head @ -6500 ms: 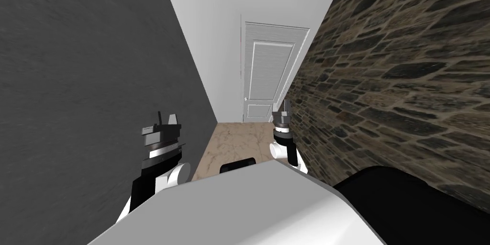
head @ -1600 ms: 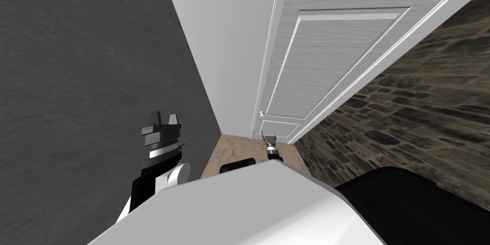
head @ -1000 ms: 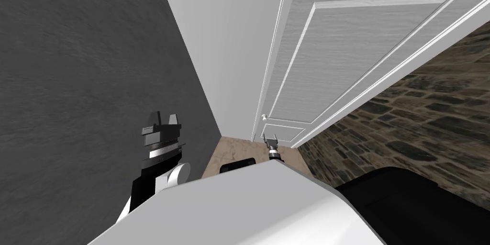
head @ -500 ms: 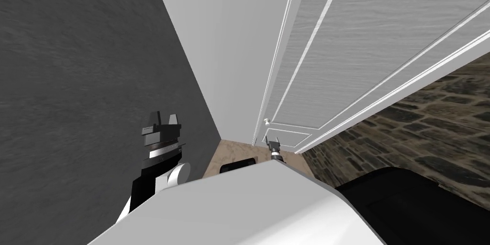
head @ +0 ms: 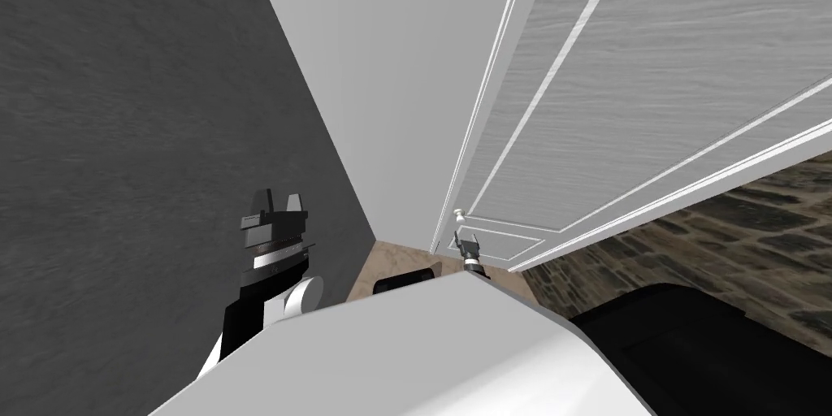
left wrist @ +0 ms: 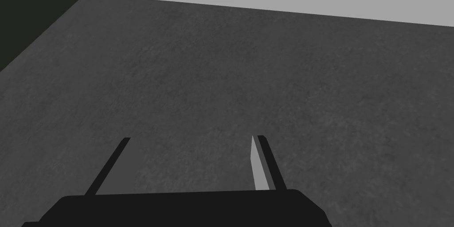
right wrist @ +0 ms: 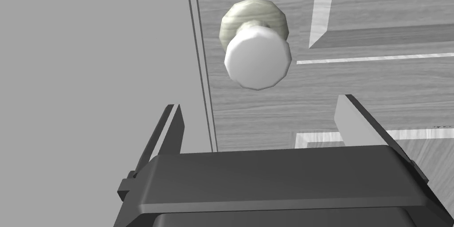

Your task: Pull the door open

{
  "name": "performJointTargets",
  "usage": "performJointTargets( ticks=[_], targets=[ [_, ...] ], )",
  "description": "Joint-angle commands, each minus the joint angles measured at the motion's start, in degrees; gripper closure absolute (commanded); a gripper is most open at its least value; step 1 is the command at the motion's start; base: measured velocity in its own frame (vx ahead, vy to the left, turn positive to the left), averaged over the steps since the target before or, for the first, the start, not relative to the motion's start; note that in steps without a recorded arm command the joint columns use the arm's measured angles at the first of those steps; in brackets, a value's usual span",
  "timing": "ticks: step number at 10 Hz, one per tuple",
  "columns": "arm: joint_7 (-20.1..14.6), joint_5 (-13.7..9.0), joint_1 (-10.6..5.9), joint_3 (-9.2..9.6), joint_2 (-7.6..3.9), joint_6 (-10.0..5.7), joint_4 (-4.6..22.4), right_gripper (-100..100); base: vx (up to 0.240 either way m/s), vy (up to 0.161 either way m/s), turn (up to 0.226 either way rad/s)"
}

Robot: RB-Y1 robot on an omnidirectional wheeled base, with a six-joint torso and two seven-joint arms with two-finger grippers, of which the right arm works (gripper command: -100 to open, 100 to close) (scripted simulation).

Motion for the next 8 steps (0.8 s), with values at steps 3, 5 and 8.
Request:
performJointTargets(
  ticks=[3, 5, 8],
  targets=[
    [-3.73, -0.48, -1.14, -1.33, -1.39, -0.48, 4.01, -100, 0.114, -0.016, 0.086],
    [-5.34, -0.77, -1.43, -2.06, -2.18, -0.58, 5.51, -100, 0.183, -0.033, 0.104],
    [-5.56, -0.92, -1.02, -2.34, -2.62, -0.48, 5.25, 100, 0.078, -0.017, 0.032]
  ],
)
